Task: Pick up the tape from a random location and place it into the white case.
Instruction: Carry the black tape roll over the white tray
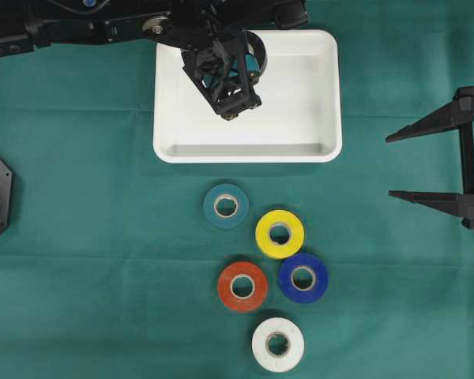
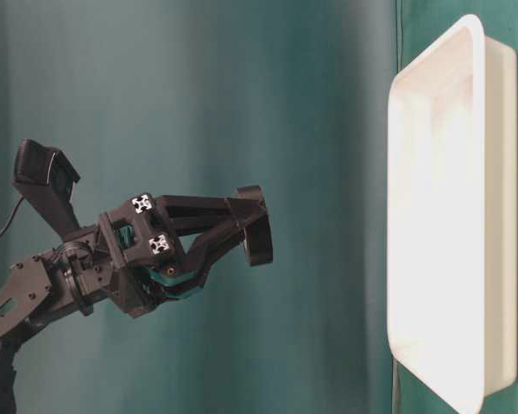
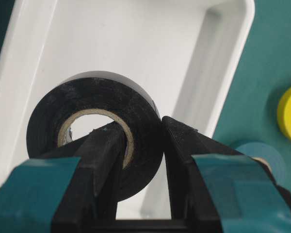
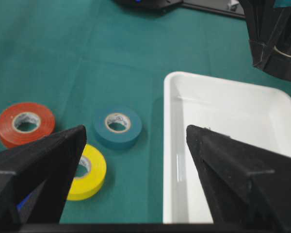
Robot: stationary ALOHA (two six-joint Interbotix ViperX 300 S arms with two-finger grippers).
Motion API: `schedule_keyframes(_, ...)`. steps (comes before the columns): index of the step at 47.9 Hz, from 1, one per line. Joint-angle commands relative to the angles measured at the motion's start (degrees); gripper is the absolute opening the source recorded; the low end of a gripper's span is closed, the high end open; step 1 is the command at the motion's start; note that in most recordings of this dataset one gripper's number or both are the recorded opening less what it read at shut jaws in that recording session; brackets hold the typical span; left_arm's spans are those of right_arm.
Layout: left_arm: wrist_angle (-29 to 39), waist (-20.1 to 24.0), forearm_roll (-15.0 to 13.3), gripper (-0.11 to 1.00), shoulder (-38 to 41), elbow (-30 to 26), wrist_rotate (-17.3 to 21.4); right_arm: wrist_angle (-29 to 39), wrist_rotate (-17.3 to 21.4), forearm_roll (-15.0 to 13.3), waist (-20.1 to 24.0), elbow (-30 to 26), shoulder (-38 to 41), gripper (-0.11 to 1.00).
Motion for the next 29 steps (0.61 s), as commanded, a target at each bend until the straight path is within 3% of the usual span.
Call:
schedule_keyframes(1, 0.0, 0.0, 0.09, 0.18, -1.32, -0.97, 0.09, -0.26, 0.0, -0.09, -0.09, -1.49, 0.26, 0.92)
schedule_keyframes(29, 0.62, 0.0, 0.09, 0.18, -1.41, -0.88, 0.0, -0.26, 0.0, -0.09, 0.0, -1.49, 0.26, 0.92)
